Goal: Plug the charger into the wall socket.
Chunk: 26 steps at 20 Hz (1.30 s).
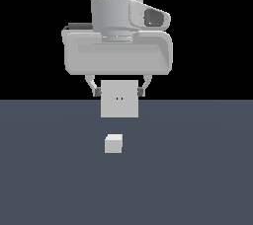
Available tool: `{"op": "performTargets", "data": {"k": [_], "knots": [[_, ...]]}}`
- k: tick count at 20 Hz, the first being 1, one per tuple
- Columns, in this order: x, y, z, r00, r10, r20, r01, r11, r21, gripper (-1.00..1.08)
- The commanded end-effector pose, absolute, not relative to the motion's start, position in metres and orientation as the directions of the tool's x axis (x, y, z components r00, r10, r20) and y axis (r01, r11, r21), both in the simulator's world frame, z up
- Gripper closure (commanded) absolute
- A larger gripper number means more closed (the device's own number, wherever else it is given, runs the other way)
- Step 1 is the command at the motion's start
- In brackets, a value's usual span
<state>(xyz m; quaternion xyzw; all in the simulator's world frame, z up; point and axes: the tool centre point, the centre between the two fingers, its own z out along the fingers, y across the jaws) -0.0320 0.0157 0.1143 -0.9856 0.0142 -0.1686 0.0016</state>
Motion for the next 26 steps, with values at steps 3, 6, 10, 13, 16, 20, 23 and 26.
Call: {"op": "performTargets", "data": {"k": [3,6,10,13,16,20,23,26], "knots": [[-0.039,0.019,0.100,0.926,-0.025,0.377,-0.024,-1.000,-0.007,-0.92],[-0.043,0.020,0.091,0.914,-0.022,0.405,-0.022,-1.000,-0.005,-0.92],[-0.046,0.022,0.080,0.900,-0.020,0.436,-0.020,-1.000,-0.002,-0.92],[-0.048,0.023,0.073,0.891,-0.018,0.453,-0.020,-1.000,-0.001,-0.92],[-0.049,0.023,0.068,0.884,-0.017,0.467,-0.019,-1.000,0.000,-0.92],[-0.050,0.024,0.064,0.878,-0.016,0.478,-0.019,-1.000,0.001,-0.92],[-0.049,0.024,0.062,0.877,-0.016,0.481,-0.019,-1.000,0.000,-0.92],[-0.050,0.024,0.062,0.878,-0.016,0.479,-0.019,-1.000,0.000,-0.92]]}}
